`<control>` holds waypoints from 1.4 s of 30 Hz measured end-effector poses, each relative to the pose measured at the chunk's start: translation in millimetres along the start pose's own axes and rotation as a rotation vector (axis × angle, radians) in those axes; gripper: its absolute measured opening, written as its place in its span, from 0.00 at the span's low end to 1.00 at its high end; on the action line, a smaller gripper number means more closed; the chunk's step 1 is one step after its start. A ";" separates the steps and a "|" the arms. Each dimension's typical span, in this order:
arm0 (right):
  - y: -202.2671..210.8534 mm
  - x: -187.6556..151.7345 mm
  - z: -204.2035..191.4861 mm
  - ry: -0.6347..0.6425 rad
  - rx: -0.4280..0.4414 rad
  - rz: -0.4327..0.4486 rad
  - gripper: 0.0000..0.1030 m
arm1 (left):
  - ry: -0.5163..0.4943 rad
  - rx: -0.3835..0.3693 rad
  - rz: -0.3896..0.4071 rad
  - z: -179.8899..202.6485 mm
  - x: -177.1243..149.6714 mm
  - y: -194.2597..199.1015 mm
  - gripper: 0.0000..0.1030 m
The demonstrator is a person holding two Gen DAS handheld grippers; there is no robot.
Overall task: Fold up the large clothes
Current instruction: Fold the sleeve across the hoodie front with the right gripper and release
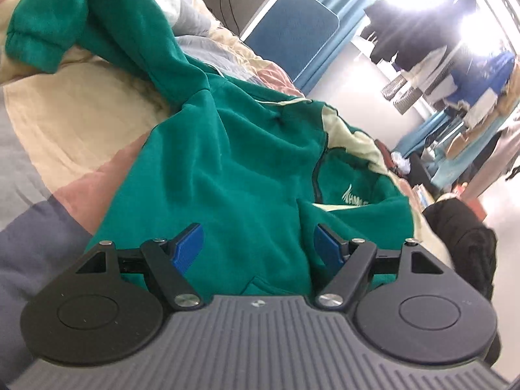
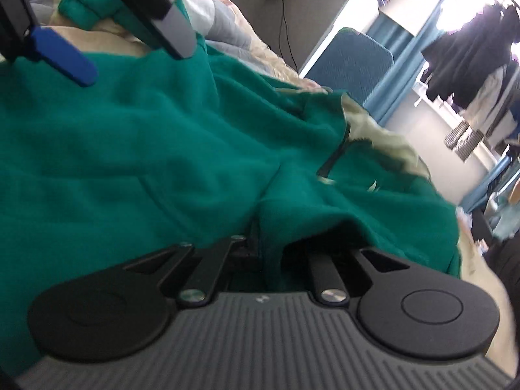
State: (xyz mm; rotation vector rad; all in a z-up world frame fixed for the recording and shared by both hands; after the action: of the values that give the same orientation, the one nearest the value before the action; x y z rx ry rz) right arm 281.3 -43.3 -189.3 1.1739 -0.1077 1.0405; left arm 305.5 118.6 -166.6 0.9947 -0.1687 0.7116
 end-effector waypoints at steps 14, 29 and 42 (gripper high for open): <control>87.0 -58.6 77.8 -0.443 0.402 -0.056 0.56 | -0.261 0.039 -0.012 54.0 -27.4 -21.0 0.76; -7.6 -115.3 204.6 -1.245 0.586 0.013 0.58 | -0.691 0.294 -0.030 132.5 -71.5 -98.1 0.77; -45.2 -115.7 202.5 -1.251 0.635 0.046 0.12 | -0.395 0.290 0.073 93.1 -24.8 -108.3 0.77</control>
State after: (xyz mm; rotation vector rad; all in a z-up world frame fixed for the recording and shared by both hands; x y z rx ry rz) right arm 335.5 -274.5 -197.7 2.2778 -0.8245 0.2139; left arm 370.4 -5.9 -202.7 1.4093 -0.4575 0.6090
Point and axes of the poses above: each gripper's, at about its wrist camera, not at the fingertips, and y roughly against the way its jaws point, z to its right, x to its top, the point moved 7 cm from there along -y, roughly the way its jaws point, and after that the axes turned 14 degrees about -z, right-handed, at the moved point
